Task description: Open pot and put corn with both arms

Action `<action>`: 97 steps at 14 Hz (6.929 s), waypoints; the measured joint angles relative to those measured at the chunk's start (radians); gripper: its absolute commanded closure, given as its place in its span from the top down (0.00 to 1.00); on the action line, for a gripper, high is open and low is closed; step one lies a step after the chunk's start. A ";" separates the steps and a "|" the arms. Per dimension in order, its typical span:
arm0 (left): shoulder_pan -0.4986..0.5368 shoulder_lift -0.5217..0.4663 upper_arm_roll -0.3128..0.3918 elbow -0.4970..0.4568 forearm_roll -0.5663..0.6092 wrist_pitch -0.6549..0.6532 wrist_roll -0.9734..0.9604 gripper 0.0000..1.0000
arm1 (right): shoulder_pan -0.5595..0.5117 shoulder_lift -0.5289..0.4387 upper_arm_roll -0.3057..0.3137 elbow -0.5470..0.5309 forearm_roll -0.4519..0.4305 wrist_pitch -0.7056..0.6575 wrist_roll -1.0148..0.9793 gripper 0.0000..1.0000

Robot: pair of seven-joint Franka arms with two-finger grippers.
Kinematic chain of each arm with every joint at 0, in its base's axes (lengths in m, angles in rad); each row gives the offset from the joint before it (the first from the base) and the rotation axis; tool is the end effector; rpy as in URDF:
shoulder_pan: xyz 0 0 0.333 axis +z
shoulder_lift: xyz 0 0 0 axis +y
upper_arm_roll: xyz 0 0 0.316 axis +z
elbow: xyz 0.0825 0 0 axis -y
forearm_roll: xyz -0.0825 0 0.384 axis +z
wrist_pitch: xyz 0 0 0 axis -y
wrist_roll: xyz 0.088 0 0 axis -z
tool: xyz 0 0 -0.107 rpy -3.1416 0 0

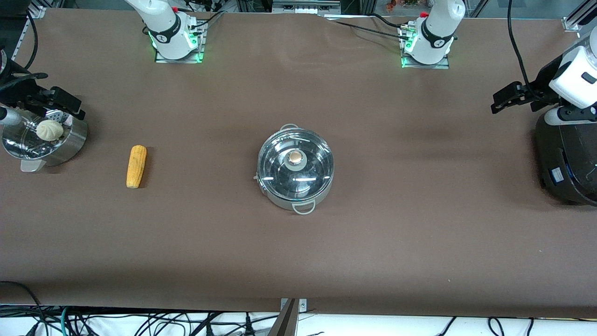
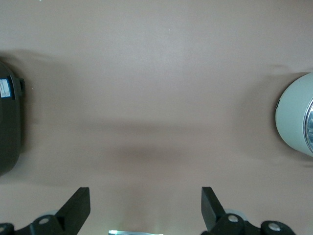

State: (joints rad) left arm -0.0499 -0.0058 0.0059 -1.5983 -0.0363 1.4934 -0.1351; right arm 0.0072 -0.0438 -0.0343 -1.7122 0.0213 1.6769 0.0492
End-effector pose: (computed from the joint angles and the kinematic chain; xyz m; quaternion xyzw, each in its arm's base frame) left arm 0.5426 -0.0280 0.6085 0.9976 0.0450 -0.0509 0.0137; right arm 0.5476 -0.0131 0.5908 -0.9992 0.0392 -0.0041 0.0114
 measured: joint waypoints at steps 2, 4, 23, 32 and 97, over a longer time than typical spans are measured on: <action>0.000 0.000 0.000 0.000 0.000 0.000 0.000 1.00 | 0.000 0.000 0.000 0.000 0.000 0.000 0.000 1.00; 0.000 0.000 0.000 0.000 0.000 0.000 0.000 1.00 | 0.000 0.000 0.000 0.000 0.000 0.000 0.000 1.00; -0.031 0.092 -0.160 -0.006 -0.124 0.095 -0.213 0.99 | -0.004 0.338 -0.023 -0.086 -0.043 0.112 0.001 1.00; -0.323 0.355 -0.268 0.040 -0.123 0.386 -0.777 1.00 | -0.006 0.360 -0.073 -0.447 -0.065 0.664 0.047 1.00; -0.103 0.275 0.039 -0.760 -0.018 1.082 0.244 1.00 | 0.517 0.830 0.256 0.321 0.218 0.660 0.794 1.00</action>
State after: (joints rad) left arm -0.1525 0.2689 0.0448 -2.3587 -0.0543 2.5756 0.1092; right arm 0.5245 0.7861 0.2214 -1.3915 0.2395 2.3373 0.8431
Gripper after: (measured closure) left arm 0.458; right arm 0.617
